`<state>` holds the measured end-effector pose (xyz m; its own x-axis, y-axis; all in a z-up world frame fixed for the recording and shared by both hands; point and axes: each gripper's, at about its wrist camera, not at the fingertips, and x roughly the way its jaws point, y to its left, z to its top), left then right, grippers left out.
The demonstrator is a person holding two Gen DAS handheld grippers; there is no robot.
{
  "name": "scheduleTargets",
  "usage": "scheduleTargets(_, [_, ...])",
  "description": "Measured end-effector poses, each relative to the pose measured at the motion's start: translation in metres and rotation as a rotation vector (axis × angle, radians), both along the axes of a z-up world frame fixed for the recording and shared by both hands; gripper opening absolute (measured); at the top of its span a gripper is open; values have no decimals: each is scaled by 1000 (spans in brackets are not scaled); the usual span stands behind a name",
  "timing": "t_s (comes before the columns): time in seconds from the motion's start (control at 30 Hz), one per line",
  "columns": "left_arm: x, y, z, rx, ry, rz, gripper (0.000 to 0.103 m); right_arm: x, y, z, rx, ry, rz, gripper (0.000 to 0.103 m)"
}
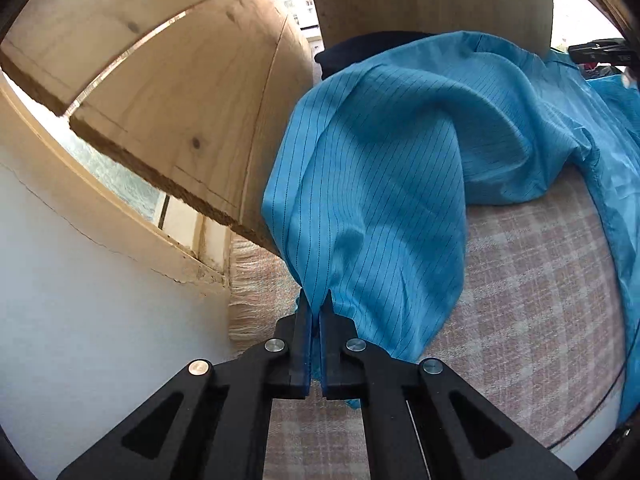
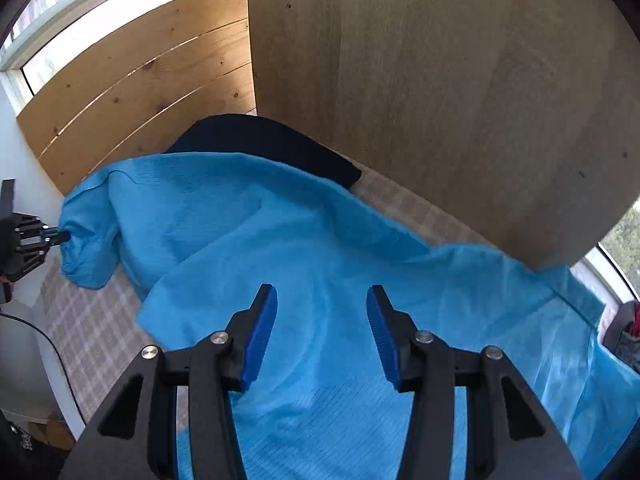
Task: Fold clothes
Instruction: 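Move the open left gripper to the coat's sleeve cuff, then fold the sleeve cuff over the body with the left gripper while the right gripper holds the coat edge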
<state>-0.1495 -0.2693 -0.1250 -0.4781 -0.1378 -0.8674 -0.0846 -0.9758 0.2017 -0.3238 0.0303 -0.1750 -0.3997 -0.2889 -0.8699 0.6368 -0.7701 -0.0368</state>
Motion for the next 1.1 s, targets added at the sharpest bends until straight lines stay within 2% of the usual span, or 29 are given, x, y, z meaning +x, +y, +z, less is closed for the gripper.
scheduleTargets(0.1, [4,4,40,-22,56,-12,2,-28,-26,-9,145,89,92,46])
scheduleTargets(0.27, [8,0,79,-32,96,-14,2,-62,-46,-23,172,26,209,46])
scheduleTargets(0.33, [5,-2,86,-57,100,-11,2,-67,-55,-30,173,6,262,46])
scheduleTargets(0.4, [0,-4,90,-71,98,-8,2,-69,-65,-43,217,-19,292,46])
scheduleTargets(0.43, [0,-6,93,-74,100,-6,2,-70,-70,-50,254,-21,289,38])
scheduleTargets(0.47, [2,-8,96,-75,101,-7,2,-71,-73,-54,286,-16,286,8])
scheduleTargets(0.5, [4,-9,99,-76,105,-8,2,-72,-75,-55,308,0,282,2])
scheduleTargets(0.57, [9,-8,104,-77,117,-13,2,-71,-75,-48,323,33,277,2])
scheduleTargets(0.67, [22,7,123,-72,160,-21,2,-67,-69,-27,294,63,284,2])
scheduleTargets(0.8, [52,36,153,-111,214,-7,2,-58,-52,-2,283,99,320,2])
scheduleTargets(0.93, [99,84,173,-159,243,26,2,-41,-25,18,259,152,388,2])
scheduleTargets(1.1, [168,167,178,-199,246,101,2,-14,13,35,221,206,469,2])
